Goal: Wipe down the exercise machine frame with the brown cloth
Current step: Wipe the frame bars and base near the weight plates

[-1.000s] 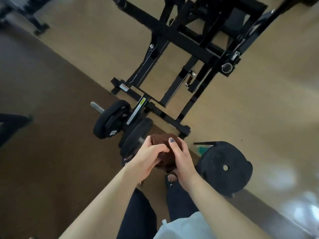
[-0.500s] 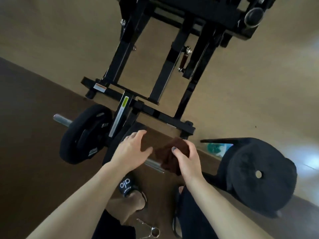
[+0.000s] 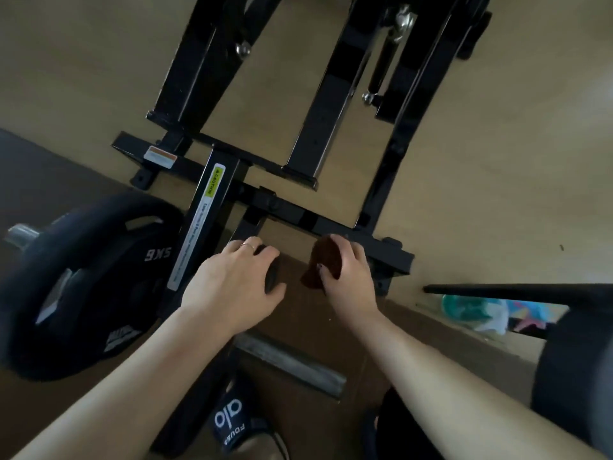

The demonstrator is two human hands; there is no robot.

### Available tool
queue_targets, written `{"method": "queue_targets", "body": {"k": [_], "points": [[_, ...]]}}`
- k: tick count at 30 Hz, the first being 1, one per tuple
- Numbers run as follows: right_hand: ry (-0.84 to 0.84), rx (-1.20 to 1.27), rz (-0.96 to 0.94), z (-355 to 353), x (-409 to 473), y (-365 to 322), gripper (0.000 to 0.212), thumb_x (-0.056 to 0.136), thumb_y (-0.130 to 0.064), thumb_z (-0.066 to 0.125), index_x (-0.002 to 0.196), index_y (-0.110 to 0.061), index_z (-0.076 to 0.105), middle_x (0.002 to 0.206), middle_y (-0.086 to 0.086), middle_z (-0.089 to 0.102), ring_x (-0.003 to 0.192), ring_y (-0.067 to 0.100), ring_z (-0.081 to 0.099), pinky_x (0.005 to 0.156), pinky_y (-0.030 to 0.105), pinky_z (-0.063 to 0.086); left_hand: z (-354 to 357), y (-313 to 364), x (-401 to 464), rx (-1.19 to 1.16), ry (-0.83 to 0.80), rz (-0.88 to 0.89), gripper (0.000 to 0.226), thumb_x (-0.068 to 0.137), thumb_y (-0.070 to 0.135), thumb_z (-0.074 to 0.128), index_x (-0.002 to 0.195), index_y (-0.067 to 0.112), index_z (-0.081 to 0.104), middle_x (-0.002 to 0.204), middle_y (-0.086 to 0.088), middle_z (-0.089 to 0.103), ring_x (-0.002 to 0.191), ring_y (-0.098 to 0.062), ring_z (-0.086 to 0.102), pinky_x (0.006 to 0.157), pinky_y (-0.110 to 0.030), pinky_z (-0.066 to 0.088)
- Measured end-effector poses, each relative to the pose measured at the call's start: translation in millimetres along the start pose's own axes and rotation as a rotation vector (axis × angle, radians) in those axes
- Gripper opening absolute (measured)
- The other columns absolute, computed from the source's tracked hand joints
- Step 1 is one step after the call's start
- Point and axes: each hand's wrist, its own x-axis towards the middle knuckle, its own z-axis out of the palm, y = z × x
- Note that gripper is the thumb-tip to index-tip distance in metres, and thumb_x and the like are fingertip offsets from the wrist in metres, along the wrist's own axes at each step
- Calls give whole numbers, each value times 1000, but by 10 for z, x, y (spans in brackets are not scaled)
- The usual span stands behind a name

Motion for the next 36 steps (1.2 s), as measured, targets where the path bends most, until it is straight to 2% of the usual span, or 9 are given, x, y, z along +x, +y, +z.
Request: {"method": "queue_targets", "body": {"k": [6, 10, 14, 16, 20, 24, 28, 32, 36], "points": [[-81, -357, -266, 478, 902, 93, 59, 101, -23, 61, 153, -30, 36, 155, 4, 32, 136, 36, 41, 106, 49, 48, 28, 110, 143, 23, 58, -17, 35, 97, 40, 51, 130, 30, 55, 128, 7, 57, 115, -17, 57, 80, -37, 58], [-105, -517, -432, 765, 1293, 3, 61, 101, -24, 62, 154, -30, 34, 156, 6, 31, 138, 34, 38, 104, 48, 51, 116, 144, 250, 37, 128, -19, 30, 95, 22, 53, 124, 28, 60, 111, 8, 63, 99, -13, 62, 72, -29, 55], [-151, -746, -532, 923, 1589, -25, 58, 104, -34, 55, 157, -30, 33, 159, 6, 33, 146, 33, 29, 116, 48, 37, 176, 141, 353, 90, 116, -34, 29, 95, 25, 54, 122, 28, 62, 106, 8, 64, 94, -13, 63, 70, -26, 49], [-150, -793, -528, 914, 1642, 31, 56, 105, -34, 53, 157, -32, 32, 160, 5, 31, 149, 33, 25, 118, 48, 33, 170, 140, 402, 97, 91, -39, 27, 96, 26, 54, 121, 29, 61, 105, 7, 63, 91, -13, 62, 66, -25, 44], [-139, -748, -509, 749, 1575, 212, 50, 103, -31, 55, 150, -31, 37, 153, 5, 37, 144, 32, 31, 113, 49, 40, 128, 159, 457, 83, 16, -60, 11, 95, 23, 55, 104, 27, 60, 91, 6, 56, 73, -13, 53, 58, -25, 38], [-107, -751, -442, 411, 1389, 616, 52, 101, -33, 60, 148, -32, 38, 150, 4, 40, 142, 31, 34, 113, 49, 41, 115, 162, 481, 17, -17, -43, 7, 94, 24, 57, 91, 27, 51, 90, 6, 55, 76, -15, 57, 59, -27, 43], [-107, -805, -376, 125, 1141, 965, 54, 102, -28, 59, 152, -33, 38, 159, 3, 32, 151, 31, 23, 116, 48, 39, 86, 135, 469, -10, -22, -42, 3, 93, 24, 58, 95, 26, 59, 90, 3, 59, 79, -22, 63, 71, -38, 58], [-13, -822, -238, -68, 879, 1218, 54, 102, -29, 58, 153, -30, 40, 159, 3, 35, 151, 29, 24, 118, 44, 37, 97, 135, 452, -29, -28, -48, 6, 93, 22, 58, 88, 25, 57, 86, 2, 58, 77, -23, 63, 71, -39, 59], [-2, -722, -87, -321, 730, 1375, 52, 101, -25, 60, 151, -27, 44, 156, 4, 38, 148, 30, 26, 115, 48, 41, 103, 133, 473, -33, -41, -73, 5, 94, 23, 58, 90, 25, 56, 87, 1, 58, 79, -25, 63, 69, -38, 56]]}}
